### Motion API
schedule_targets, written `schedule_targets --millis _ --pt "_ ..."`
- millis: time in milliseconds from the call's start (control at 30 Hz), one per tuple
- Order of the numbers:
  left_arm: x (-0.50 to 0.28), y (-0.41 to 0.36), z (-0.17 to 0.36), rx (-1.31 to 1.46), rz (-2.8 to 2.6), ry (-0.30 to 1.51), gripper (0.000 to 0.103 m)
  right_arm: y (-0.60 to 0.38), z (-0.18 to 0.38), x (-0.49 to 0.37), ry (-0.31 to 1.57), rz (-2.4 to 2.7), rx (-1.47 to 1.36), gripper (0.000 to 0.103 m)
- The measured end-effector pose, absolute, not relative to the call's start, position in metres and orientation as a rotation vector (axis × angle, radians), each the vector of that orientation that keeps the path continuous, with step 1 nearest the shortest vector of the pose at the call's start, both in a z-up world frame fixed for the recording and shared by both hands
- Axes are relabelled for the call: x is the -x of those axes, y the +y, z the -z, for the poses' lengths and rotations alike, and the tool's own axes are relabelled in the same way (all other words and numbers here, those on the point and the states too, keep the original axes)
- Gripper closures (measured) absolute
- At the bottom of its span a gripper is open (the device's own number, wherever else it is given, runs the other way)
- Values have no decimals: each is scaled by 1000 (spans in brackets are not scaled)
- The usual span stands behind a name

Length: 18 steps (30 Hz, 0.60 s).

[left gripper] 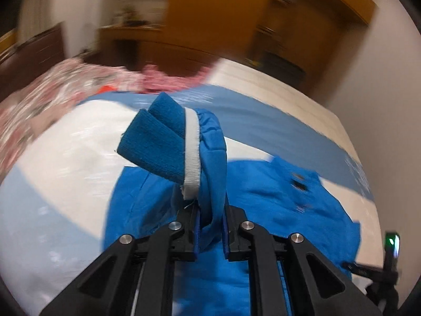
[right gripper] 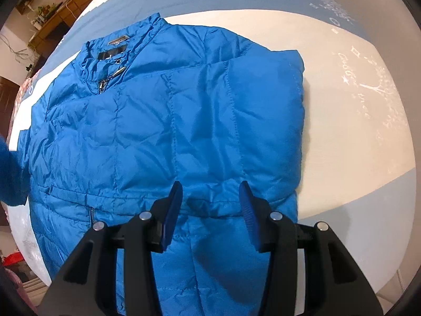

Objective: Fold large clothes
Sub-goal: 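Fold the held sleeve across the jacket body with the left tool, release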

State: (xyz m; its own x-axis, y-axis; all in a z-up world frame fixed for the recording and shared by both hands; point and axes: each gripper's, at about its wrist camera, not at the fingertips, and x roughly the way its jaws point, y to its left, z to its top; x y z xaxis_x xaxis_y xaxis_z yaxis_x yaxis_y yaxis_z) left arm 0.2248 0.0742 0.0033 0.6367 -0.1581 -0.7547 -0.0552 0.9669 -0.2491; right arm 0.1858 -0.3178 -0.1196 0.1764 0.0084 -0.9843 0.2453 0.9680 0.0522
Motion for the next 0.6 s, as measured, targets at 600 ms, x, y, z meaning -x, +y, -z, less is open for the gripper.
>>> schedule_targets --millis 600 --pt "-240 -82 103 87 290 1188 91 -312 149 -212 1421 191 -217 58"
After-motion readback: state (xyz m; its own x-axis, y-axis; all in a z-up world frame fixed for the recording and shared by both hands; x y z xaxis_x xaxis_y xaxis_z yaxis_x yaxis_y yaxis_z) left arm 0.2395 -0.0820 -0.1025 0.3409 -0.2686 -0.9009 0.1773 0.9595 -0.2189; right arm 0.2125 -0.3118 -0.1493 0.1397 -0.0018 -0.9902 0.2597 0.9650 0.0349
